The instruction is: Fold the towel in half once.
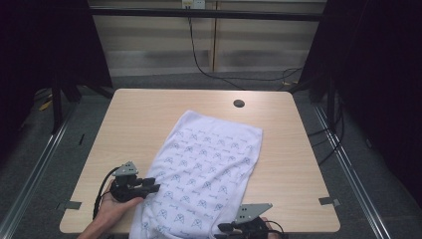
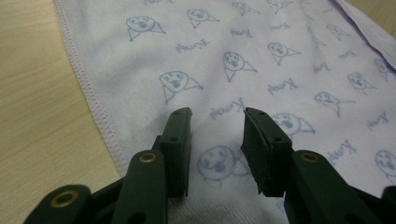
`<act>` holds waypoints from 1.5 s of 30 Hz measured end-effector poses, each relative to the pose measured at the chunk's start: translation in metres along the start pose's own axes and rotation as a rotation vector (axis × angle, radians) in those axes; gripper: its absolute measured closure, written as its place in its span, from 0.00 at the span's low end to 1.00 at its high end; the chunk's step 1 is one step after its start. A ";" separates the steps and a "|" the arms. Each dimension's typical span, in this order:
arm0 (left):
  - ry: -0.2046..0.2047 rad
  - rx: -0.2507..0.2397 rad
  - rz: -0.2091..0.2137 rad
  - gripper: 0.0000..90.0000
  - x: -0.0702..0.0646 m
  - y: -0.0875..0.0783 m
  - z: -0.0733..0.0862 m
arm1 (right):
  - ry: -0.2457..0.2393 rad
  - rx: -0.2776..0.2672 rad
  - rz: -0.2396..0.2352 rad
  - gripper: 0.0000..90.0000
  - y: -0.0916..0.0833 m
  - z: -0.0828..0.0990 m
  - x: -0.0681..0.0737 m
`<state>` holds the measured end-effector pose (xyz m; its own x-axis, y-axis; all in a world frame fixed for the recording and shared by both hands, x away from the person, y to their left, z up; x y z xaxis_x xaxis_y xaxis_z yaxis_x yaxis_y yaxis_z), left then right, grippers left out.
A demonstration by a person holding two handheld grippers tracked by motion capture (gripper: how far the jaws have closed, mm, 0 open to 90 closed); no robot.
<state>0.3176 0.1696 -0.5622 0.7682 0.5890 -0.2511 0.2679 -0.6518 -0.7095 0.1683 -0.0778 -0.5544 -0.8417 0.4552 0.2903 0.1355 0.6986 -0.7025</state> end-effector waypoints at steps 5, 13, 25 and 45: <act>0.000 0.002 0.001 0.69 0.000 0.000 0.000 | -0.030 0.047 0.014 0.99 0.004 0.009 0.005; -0.004 0.024 -0.014 0.69 -0.004 -0.008 0.008 | 0.051 -0.019 0.130 1.00 -0.048 0.027 -0.016; -0.016 0.027 -0.009 0.60 -0.005 -0.027 0.021 | 0.091 -0.111 0.200 0.76 -0.068 0.011 -0.039; -0.025 -0.011 -0.095 0.56 0.032 0.009 -0.021 | 0.061 -0.009 0.337 0.97 -0.015 -0.019 -0.082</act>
<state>0.3566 0.1724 -0.5629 0.7241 0.6602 -0.1995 0.3454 -0.5975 -0.7237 0.2453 -0.1154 -0.5556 -0.7164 0.6929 0.0813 0.4054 0.5083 -0.7598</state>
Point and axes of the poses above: each handheld gripper's, and its own axes: y roughly forward along the jaws, z roughly out of its underside, x roughly to its left, the point moved 9 cm from there along y, roughly forward along the jaws, and after that the axes turned 7 degrees about x, right-handed, at the moved point
